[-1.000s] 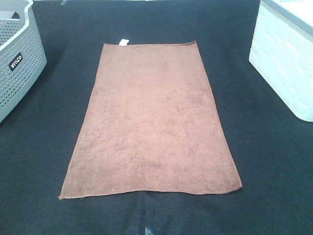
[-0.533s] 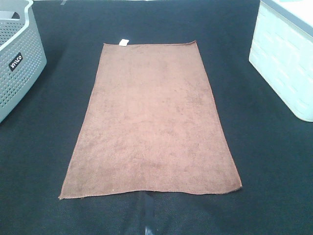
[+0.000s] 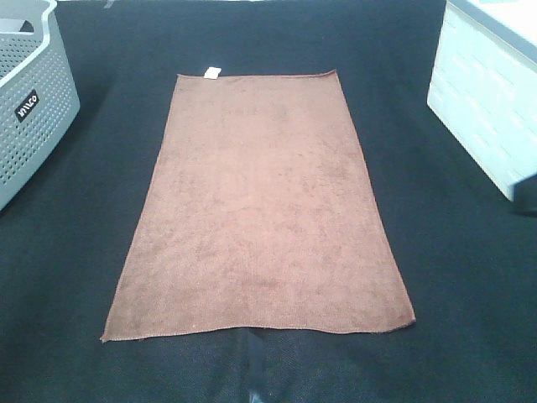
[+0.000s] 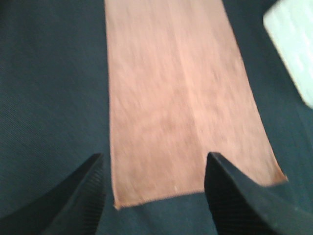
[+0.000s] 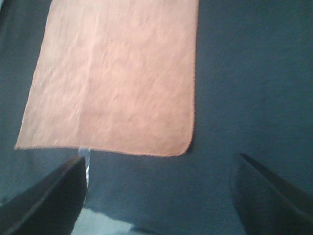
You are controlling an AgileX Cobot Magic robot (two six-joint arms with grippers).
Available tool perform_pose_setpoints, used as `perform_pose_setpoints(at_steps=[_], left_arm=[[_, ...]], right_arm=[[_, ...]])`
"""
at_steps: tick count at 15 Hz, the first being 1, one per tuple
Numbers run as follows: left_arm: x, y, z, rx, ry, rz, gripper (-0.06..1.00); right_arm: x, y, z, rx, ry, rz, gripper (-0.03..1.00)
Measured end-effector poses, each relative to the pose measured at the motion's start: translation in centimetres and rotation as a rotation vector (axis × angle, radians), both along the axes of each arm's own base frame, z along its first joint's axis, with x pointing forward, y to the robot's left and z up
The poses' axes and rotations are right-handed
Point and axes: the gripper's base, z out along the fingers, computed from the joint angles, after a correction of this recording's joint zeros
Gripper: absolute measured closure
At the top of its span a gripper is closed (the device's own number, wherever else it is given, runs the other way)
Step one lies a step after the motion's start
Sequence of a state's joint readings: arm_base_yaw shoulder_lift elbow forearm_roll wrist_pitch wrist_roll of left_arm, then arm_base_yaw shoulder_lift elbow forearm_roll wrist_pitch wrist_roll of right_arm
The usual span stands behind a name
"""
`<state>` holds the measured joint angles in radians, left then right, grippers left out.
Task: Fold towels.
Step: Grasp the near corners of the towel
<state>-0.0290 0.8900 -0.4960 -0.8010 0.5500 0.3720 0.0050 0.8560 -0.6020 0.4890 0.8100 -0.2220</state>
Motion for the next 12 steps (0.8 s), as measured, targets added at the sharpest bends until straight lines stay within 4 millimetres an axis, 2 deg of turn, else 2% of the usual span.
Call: perform_pose_setpoints(at_steps=[2,5,9,12], left_arm=[[2.4,-0.5,-2.7,-0.023,0.118,-0.049,0.37],[4.9,-1.2,-6.9,-0.078,0.275,-0.089,0.37],[6.4,-1.5,-12.4,-0.080,0.437,-0.139,0.37],[6.9,-1.6,-14.6,-0.100,0.484,-0.136,0.37]], right_arm=[[2.5,0.6,-2.1,0.044,0.121,0.058,0.21],[5.0,1.0,-5.6,0.087,0.290,0.104,0.21],[7.6,1.4,-9.7,0.145,0.386,0.096,0.21],[8.6,1.4,-11.4,0.141,0.381,0.104,0.21]])
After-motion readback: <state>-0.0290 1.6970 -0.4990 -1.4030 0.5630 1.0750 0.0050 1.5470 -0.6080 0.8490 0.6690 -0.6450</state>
